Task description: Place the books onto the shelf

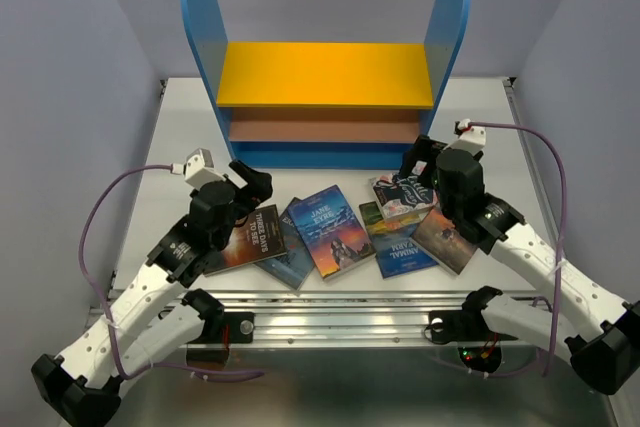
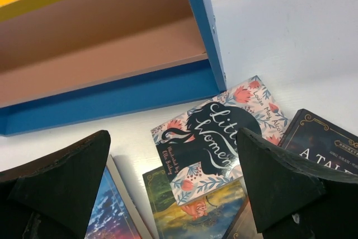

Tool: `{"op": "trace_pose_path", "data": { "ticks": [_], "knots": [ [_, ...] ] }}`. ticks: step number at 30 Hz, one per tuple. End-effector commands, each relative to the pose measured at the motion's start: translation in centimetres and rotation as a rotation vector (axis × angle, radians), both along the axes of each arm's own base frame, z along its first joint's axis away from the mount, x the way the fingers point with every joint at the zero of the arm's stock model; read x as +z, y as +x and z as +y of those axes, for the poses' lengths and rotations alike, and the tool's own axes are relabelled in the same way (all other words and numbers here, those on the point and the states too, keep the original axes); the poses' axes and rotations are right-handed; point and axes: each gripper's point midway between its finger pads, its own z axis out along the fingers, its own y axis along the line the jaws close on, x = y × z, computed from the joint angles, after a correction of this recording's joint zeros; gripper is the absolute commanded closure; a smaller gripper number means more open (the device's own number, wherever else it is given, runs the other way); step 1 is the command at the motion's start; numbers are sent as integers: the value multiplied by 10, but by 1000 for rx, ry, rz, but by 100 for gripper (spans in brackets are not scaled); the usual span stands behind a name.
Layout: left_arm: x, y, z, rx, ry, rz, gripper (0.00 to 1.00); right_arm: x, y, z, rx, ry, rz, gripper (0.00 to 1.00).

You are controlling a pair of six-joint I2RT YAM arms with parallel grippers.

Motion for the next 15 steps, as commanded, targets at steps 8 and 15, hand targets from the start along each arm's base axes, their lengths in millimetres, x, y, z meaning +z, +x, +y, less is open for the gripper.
{"op": "trace_pose_path", "data": {
  "ticks": [8,15],
  "knots": [
    [-53,-12,-62,-289,-110,118,1,-48,-19,92,550,-39,166,0],
    [-107,-30,-90,-412,-185,247,1,-106,-46,161,931,103,340,0]
  ]
}}
